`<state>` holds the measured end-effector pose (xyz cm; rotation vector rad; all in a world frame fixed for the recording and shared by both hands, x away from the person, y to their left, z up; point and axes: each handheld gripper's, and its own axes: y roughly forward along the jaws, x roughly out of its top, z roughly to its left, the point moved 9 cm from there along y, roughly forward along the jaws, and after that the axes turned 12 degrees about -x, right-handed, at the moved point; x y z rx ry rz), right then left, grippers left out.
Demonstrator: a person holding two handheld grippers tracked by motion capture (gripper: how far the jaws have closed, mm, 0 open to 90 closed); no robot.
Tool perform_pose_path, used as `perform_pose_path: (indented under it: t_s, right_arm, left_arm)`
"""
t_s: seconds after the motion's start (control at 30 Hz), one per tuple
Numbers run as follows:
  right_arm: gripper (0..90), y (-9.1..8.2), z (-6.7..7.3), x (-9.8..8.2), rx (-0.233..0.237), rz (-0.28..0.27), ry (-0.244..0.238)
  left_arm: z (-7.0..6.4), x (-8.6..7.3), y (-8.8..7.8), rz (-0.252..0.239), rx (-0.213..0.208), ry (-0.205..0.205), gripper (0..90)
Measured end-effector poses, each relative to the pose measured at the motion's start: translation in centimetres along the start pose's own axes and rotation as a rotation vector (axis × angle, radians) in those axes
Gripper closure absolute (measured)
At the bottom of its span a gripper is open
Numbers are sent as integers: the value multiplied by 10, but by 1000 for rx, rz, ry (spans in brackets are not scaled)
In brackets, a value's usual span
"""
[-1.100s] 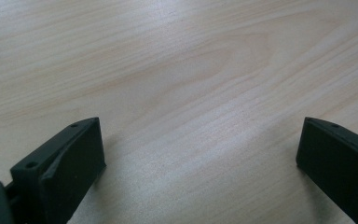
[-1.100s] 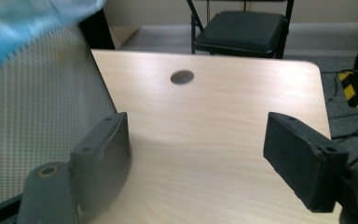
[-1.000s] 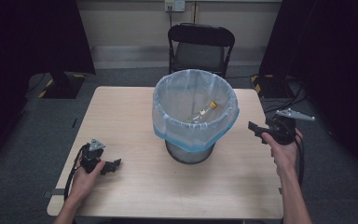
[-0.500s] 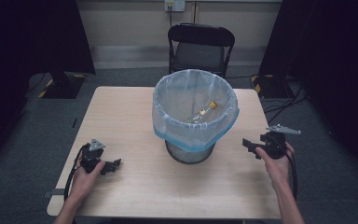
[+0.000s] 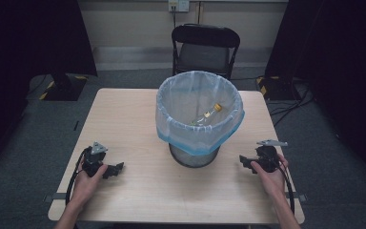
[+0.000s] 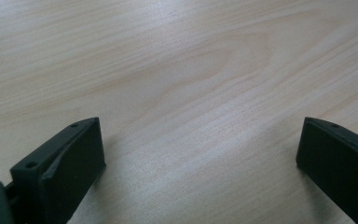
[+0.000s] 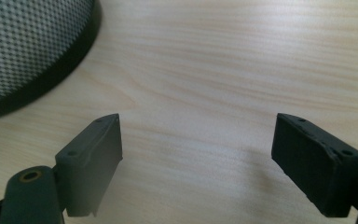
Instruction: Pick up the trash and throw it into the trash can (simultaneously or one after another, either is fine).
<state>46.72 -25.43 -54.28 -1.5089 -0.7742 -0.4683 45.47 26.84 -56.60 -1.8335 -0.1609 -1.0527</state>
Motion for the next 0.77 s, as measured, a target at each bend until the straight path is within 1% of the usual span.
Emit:
perform_pose_path:
  t_s: [0.03, 0.13, 0.17, 0.27, 0.3, 0.33, 0.37, 0.4, 0.43, 0.47, 0.53, 0.6, 0.63, 0.67, 0.77]
  right_arm:
    - [155, 1, 1, -1, -9, 0, -9]
    - [154, 4, 5, -4, -8, 8, -25]
    - [155, 5, 7, -5, -2, 14, -26]
    - [150, 7, 14, -10, 13, 35, -27]
    - [154, 7, 15, -11, -3, 17, -28]
    - [154, 8, 15, -12, -10, 3, -34]
    - [142, 8, 16, -13, -27, -7, -65]
    - [142, 8, 16, -13, -27, -7, -65]
    - [136, 8, 15, -14, -28, -35, -51]
    - [136, 8, 15, -14, -28, -35, -51]
    - [135, 8, 15, -15, -28, -59, -46]
    - [135, 8, 15, -15, -28, -59, -46]
    - [135, 8, 15, -15, -28, -59, -46]
    - [135, 8, 15, -15, -28, -59, -46]
    - [135, 8, 15, -15, -28, -59, -46]
  left_arm:
    - [0, 0, 0, 0, 0, 0, 3]
    - [0, 0, 0, 0, 0, -1, 3]
    - [0, 0, 0, 7, 0, 6, 3]
    - [0, 0, 0, 0, 0, 0, 3]
    - [1, 0, 0, 7, 1, 7, 3]
    - [0, 0, 0, 0, 1, 0, 3]
    - [0, 0, 0, 0, 2, 0, 3]
    - [0, 0, 0, 0, 0, 0, 3]
    - [0, 0, 0, 0, 2, 0, 3]
    - [0, 0, 0, 0, 1, 0, 3]
    - [0, 0, 0, 0, 2, 0, 3]
    - [0, 0, 0, 0, 2, 0, 3]
    - [0, 0, 0, 7, 1, 7, 3]
    - [0, 0, 0, 0, 2, 0, 3]
    - [0, 0, 0, 0, 0, 0, 3]
